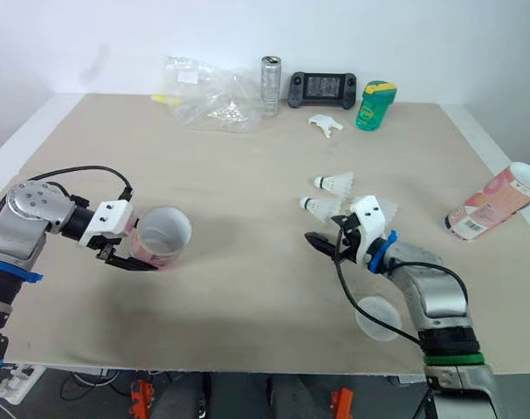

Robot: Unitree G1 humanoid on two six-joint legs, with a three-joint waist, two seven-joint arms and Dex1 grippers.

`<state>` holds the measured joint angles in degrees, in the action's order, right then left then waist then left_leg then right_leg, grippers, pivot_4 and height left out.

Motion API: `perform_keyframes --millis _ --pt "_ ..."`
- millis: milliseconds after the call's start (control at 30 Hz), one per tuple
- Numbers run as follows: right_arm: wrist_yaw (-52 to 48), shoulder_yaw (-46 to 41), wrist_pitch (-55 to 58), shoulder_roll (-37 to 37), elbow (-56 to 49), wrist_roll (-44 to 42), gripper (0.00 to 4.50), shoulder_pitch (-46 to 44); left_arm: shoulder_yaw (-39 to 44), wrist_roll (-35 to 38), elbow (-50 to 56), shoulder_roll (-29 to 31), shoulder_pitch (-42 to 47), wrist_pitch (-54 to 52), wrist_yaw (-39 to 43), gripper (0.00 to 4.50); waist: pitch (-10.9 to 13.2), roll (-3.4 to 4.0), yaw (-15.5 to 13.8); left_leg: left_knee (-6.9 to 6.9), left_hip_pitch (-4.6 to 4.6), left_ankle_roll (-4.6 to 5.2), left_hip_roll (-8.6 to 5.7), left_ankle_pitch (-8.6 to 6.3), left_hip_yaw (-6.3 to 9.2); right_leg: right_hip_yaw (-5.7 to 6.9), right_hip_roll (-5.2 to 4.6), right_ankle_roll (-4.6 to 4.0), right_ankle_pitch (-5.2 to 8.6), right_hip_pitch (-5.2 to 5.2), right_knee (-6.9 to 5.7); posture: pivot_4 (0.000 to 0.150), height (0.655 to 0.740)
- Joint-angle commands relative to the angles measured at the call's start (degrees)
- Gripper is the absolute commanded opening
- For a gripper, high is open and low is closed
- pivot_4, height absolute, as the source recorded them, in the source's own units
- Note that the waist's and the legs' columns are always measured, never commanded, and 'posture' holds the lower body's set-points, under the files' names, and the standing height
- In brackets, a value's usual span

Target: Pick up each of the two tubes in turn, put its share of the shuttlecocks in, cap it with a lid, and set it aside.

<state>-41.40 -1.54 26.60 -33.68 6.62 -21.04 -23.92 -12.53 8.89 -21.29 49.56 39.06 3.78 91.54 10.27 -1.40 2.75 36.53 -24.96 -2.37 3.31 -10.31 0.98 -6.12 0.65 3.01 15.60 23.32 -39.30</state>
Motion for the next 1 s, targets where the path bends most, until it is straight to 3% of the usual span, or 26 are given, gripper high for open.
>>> perform_keyframes --millis 33,100,300,400,633,800,1000 --pt "-0.95 0.42 -3.26 1.62 5.2 1.89 4.25 -5.34 -0.37 0.64 3.05 1.19 -2.44 -2.28 0.95 3.18 0.0 0.01 0.01 -0.01 -0.01 0.0 0.0 0.0 -0.01 0.0 0.0 -0.01 0.0 0.02 0.0 0.15 0.7213" --pt "-1.8 1.16 -4.41 2.62 7.54 2.58 3.81 -7.4 0.63 1.52 4.54 0.94 -3.35 -3.81 0.48 3.17 0.01 0.01 0.01 -0.03 -0.02 0.01 0.0 -0.01 -0.01 -0.01 0.0 -0.04 0.01 0.03 0.0 0.15 0.7213" --pt "-4.24 0.87 -5.38 3.1 7.91 2.97 1.44 -7.24 1.81 2.1 8.36 1.08 -6.31 -6.0 -0.39 3.17 0.01 0.02 -0.16 -0.08 -0.07 0.02 -0.03 -0.02 0.02 0.06 -0.05 -0.23 -0.02 0.04 0.0 0.15 0.7213" --pt "-5.41 1.05 -4.73 2.78 5.58 2.8 0.02 -6.32 2.3 2.26 9.23 0.98 -6.84 -6.93 -0.47 3.17 0.01 0.02 -0.16 -0.08 -0.06 0.02 -0.04 -0.02 0.02 0.06 -0.06 -0.23 -0.02 0.04 0.0 0.15 0.7213" --pt "-12.17 2.23 0.95 1.18 -10.95 -2.77 0.02 -5.96 0.86 0.84 7.33 1.34 -4.88 -5.34 0.94 3.17 0.04 0.07 -0.13 -0.07 -0.06 0.02 -0.03 -0.02 0.05 0.09 -0.04 -0.21 -0.02 0.05 -0.01 0.15 0.7213" --pt "-22.03 10.06 5.27 -0.42 -26.87 -8.37 0.02 -13.58 -4.75 1.29 3.19 2.5 1.05 -3.73 0.96 3.17 0.08 0.14 -0.13 -0.02 -0.05 0.02 0.0 -0.01 0.08 0.12 -0.01 -0.04 0.07 0.07 -0.07 0.15 0.7213" --pt "-26.25 14.2 3.41 -0.04 -23.79 -5.99 0.02 -22.99 -10.99 2.48 -0.01 2.27 7.62 -3.29 0.96 3.17 0.06 0.1 -0.39 0.15 -0.08 0.0 0.01 0.0 0.16 0.25 -0.04 -0.01 0.04 0.02 -0.14 0.15 0.7213"
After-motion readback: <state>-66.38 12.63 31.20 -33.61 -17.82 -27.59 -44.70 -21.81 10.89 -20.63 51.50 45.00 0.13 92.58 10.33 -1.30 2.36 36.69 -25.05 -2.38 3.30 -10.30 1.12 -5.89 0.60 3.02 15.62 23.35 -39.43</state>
